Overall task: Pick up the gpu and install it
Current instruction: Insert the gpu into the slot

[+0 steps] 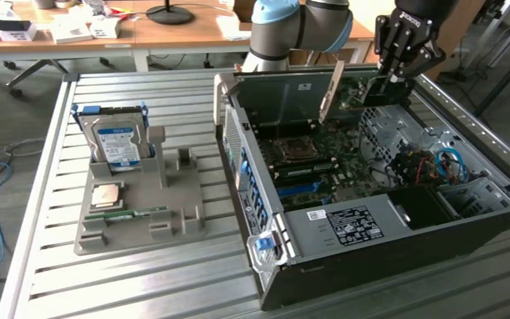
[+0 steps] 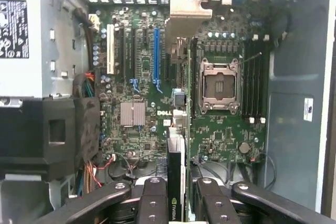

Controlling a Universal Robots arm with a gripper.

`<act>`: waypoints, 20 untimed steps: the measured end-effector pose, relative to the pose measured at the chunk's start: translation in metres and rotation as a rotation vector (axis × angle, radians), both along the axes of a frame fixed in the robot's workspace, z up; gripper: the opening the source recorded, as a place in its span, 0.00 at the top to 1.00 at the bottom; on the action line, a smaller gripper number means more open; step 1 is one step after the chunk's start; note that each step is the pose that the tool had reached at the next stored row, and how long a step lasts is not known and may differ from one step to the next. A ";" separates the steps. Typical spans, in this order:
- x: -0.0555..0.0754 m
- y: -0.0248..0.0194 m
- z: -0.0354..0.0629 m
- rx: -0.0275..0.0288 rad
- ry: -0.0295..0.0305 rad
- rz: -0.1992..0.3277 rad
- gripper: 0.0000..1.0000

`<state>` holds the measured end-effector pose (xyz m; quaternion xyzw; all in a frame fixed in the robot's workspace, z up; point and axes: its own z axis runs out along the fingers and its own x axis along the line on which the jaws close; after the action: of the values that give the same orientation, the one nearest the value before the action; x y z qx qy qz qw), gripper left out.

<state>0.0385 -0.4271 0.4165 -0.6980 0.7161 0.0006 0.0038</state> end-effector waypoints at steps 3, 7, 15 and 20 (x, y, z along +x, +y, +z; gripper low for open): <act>0.000 0.0000 -0.0003 -0.0001 0.0000 -0.019 0.74; 0.000 0.0000 -0.0004 0.0001 0.0000 -0.018 0.74; -0.006 0.0004 -0.0007 -0.0023 0.0000 -0.019 0.74; -0.013 0.0009 -0.0012 -0.0050 -0.0001 -0.020 0.74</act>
<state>0.0251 -0.4261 0.4152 -0.6908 0.7230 -0.0012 0.0021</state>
